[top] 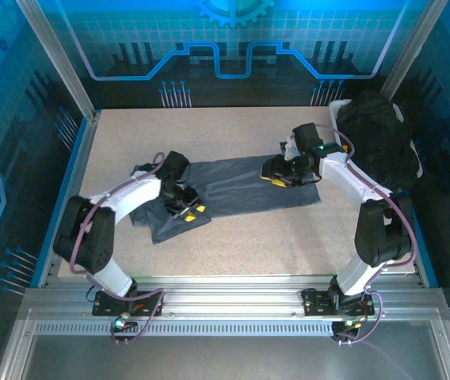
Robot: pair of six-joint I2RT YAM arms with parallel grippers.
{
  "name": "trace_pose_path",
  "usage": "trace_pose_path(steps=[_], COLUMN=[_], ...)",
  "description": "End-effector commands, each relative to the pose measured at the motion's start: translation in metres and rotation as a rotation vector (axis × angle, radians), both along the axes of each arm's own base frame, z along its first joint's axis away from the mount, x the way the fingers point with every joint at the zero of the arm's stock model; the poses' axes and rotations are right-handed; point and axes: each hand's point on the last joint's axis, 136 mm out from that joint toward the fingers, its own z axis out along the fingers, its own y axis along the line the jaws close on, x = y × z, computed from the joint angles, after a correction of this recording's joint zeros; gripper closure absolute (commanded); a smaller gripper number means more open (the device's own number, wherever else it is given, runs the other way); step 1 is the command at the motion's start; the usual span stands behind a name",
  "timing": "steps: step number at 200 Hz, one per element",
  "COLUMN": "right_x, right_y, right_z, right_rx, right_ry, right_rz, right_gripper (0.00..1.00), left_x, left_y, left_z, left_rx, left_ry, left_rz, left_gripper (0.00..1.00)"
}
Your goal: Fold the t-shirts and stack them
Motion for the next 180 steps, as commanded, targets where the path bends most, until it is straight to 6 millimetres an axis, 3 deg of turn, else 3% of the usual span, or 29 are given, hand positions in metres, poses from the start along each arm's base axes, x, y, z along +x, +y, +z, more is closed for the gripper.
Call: trace_pose_path(steps=[1, 31, 58, 71, 89, 112, 137, 180], right_x=[-0.013, -0.025, -0.029, -0.031, -0.033, -0.031, -0.026, -0.020], right_y=[0.018, 0.040, 0.060, 0.074, 0.085, 0.088, 0.089, 0.093], right_z=[0.000, -0.003, -0.004, -0.003, -0.005, -0.004, -0.003, -0.004], right_rx=[-0.003, -0.006, 0.062, 0.114, 0.143, 0.142, 0.142, 0.143], right_ry=[-0.029, -0.063, -0.079, -0.067, -0.049, -0.047, -0.045, -0.038], right_rz=[0.051, 0.103, 0.160, 0.208, 0.250, 0.252, 0.245, 0.245], right_gripper=[0.53, 0.53, 0.51, 0.50, 0.49, 0.48, 0.48, 0.48], left_x=[-0.024, -0.032, 0.008, 0.030, 0.040, 0.040, 0.026, 0.015], left_y=[0.063, 0.123, 0.157, 0.164, 0.172, 0.172, 0.173, 0.169], left_z=[0.002, -0.004, -0.004, -0.004, -0.014, -0.027, -0.039, -0.045], left_rx=[0.179, 0.184, 0.146, 0.144, 0.181, 0.188, 0.213, 0.199], left_ry=[0.039, 0.030, -0.114, -0.200, -0.199, -0.192, -0.136, -0.117], left_rz=[0.141, 0.316, 0.355, 0.326, 0.281, 0.247, 0.233, 0.233], left_gripper=[0.66, 0.66, 0.61, 0.61, 0.63, 0.64, 0.65, 0.69])
